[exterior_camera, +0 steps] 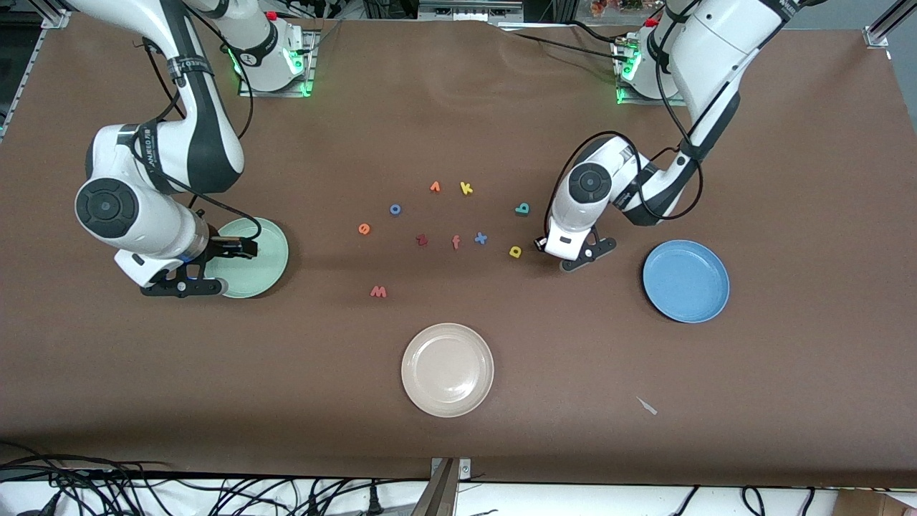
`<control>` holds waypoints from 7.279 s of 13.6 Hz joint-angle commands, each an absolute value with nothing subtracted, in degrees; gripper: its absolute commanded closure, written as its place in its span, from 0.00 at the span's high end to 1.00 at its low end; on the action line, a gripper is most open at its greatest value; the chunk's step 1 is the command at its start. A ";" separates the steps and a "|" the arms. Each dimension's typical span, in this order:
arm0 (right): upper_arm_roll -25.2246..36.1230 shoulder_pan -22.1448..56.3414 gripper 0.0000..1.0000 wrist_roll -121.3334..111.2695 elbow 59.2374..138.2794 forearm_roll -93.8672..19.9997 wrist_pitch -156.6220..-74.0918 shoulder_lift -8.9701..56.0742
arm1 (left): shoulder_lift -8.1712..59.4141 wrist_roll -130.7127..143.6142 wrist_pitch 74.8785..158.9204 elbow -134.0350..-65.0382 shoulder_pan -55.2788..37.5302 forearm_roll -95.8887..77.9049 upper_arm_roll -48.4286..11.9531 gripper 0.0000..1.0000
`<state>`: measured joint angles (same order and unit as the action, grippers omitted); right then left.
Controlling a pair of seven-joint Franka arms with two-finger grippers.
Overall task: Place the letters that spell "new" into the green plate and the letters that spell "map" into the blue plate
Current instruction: 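Drop the green letter on the green plate while the left gripper carries the E, then grasp the pink W with the right gripper while the left gripper grasps the teal letter, then place the W on the green plate while the left gripper places the teal letter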
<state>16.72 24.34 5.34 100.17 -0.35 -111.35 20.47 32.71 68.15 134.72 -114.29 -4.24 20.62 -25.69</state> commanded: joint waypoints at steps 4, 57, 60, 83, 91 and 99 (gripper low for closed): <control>16.79 24.61 1.00 5.71 100.10 -1.14 -108.37 18.90 | 29.36 43.73 124.56 -109.51 3.67 22.06 -26.10 0.04; 13.35 37.97 0.00 82.02 94.48 -14.94 -138.90 40.62 | 37.18 68.73 139.66 -121.29 2.64 37.53 -43.86 0.63; 18.17 37.88 0.00 69.83 94.75 -15.03 -126.44 35.44 | 37.97 68.64 139.66 -121.20 2.64 37.53 -43.51 0.53; 20.94 34.45 0.88 37.92 121.65 -16.52 -133.32 20.04 | 36.83 55.67 127.48 -114.98 15.26 34.73 -49.02 0.12; 9.50 38.13 0.80 59.22 125.51 -16.52 -146.86 22.67 | 36.47 27.37 115.05 -107.85 31.62 33.92 -51.50 0.12; 9.05 41.22 0.52 60.29 126.13 -16.52 -154.43 26.90 | 37.88 10.99 115.67 -106.70 37.18 37.80 -46.58 1.00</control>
<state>8.96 40.57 59.79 125.87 -15.85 -153.22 27.19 37.48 12.12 116.28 -107.92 37.78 36.33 -46.23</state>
